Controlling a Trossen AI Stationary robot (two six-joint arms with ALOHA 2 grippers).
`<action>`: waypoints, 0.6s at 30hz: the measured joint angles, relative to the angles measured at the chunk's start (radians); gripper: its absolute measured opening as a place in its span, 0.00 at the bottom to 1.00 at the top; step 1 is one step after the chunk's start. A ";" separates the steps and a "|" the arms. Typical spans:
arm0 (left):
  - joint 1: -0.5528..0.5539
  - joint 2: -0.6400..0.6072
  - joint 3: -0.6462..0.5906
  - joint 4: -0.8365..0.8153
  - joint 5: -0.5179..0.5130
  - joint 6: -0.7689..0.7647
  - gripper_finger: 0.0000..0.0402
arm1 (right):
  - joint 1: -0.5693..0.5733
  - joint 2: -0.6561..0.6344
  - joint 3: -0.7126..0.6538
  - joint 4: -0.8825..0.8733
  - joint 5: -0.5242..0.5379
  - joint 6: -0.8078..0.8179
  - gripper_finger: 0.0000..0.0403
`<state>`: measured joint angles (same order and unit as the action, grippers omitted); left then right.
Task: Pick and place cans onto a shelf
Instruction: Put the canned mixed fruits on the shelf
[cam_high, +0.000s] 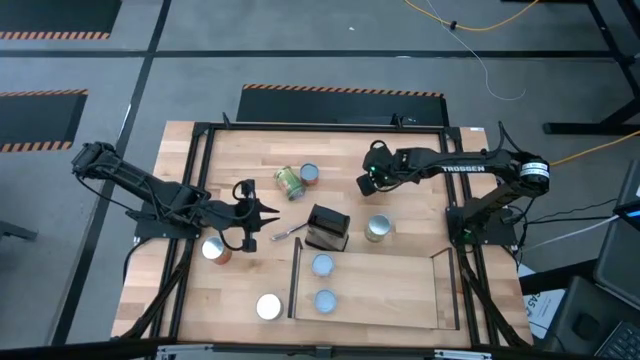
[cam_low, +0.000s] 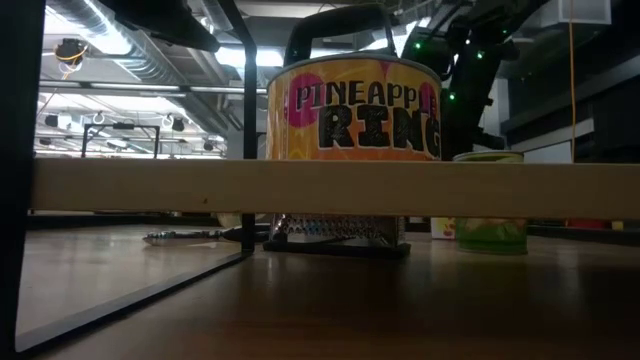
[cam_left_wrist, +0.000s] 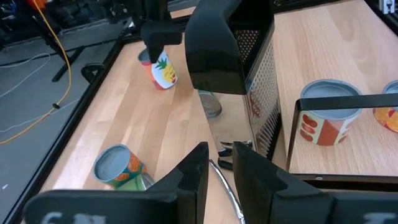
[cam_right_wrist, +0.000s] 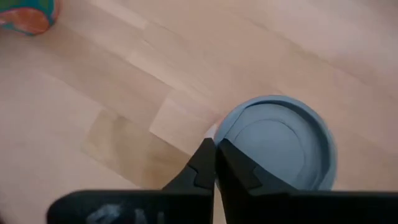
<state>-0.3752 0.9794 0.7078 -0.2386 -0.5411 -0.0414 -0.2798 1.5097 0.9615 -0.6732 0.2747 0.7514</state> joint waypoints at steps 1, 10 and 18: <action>0.000 0.000 0.000 0.000 0.000 0.000 0.17 | 0.000 0.000 -0.010 0.014 0.003 0.004 0.02; 0.000 0.000 0.000 0.000 0.007 0.000 0.17 | 0.000 -0.003 -0.030 0.054 0.007 -0.001 0.04; 0.000 0.000 0.000 0.000 0.007 0.001 0.17 | 0.000 0.000 -0.033 0.090 -0.006 -0.024 0.06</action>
<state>-0.3752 0.9798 0.7078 -0.2390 -0.5339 -0.0406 -0.2798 1.5093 0.9289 -0.5835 0.2688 0.7277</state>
